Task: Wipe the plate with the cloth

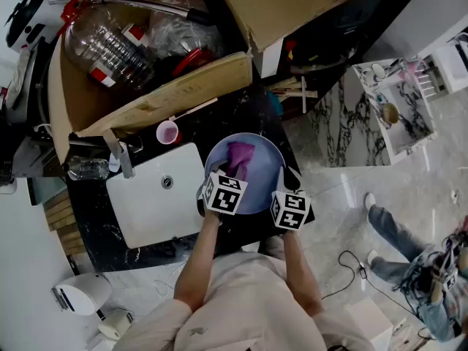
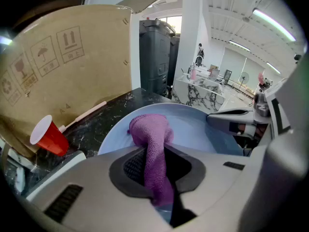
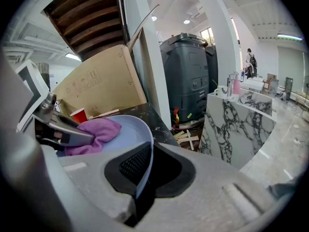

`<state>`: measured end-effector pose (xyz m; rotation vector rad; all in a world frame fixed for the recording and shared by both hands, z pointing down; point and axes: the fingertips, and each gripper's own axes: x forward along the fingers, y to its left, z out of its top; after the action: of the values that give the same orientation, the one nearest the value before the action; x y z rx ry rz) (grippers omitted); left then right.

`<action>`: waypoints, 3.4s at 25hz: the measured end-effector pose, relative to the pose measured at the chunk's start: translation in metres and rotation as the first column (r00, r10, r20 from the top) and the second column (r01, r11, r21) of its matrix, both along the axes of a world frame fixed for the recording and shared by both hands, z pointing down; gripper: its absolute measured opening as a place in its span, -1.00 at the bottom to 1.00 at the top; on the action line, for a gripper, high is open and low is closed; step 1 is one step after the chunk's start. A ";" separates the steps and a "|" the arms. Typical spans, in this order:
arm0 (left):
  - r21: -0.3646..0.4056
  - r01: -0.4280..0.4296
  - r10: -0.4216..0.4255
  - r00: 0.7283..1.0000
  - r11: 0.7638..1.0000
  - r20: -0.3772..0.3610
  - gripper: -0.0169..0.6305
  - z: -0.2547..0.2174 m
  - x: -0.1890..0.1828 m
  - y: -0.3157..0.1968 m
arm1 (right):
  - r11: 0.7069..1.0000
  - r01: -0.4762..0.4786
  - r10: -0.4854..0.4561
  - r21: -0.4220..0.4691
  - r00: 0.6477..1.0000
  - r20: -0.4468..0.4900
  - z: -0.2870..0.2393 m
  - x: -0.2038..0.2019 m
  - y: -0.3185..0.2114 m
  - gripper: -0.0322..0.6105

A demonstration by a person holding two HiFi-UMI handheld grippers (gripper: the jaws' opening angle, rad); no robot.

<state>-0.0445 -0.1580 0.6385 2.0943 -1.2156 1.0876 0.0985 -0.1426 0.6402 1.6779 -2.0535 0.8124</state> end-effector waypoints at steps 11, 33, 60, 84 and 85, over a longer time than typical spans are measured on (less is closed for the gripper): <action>-0.046 0.007 -0.006 0.999 0.999 0.033 -0.76 -0.002 -0.017 0.017 | 1.000 -0.005 0.005 0.004 1.000 -0.009 0.000 0.000 0.000 -0.82; -0.096 -0.070 0.071 0.997 0.993 0.011 -0.76 -0.001 0.006 0.053 | 1.000 -0.015 0.015 0.018 1.000 -0.025 -0.001 -0.001 0.000 -0.82; 0.240 -0.143 0.191 0.963 0.960 -0.191 -0.77 -0.062 0.033 0.049 | 0.970 0.174 -0.150 0.171 0.978 -0.146 -0.062 -0.008 0.022 -0.77; 0.482 -0.185 0.347 0.897 0.856 -0.273 -0.76 -0.114 0.011 0.084 | 0.926 0.122 -0.068 0.356 0.985 -0.161 -0.130 -0.052 0.084 -0.80; 0.486 -0.184 0.351 0.894 0.854 -0.278 -0.76 -0.115 0.011 0.085 | 0.925 0.115 -0.061 0.362 0.986 -0.157 -0.134 -0.054 0.085 -0.80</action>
<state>-0.0339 -0.0725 0.5231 2.7414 -1.0776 0.5059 0.0443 -0.0573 0.5062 1.7534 -2.2636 0.2732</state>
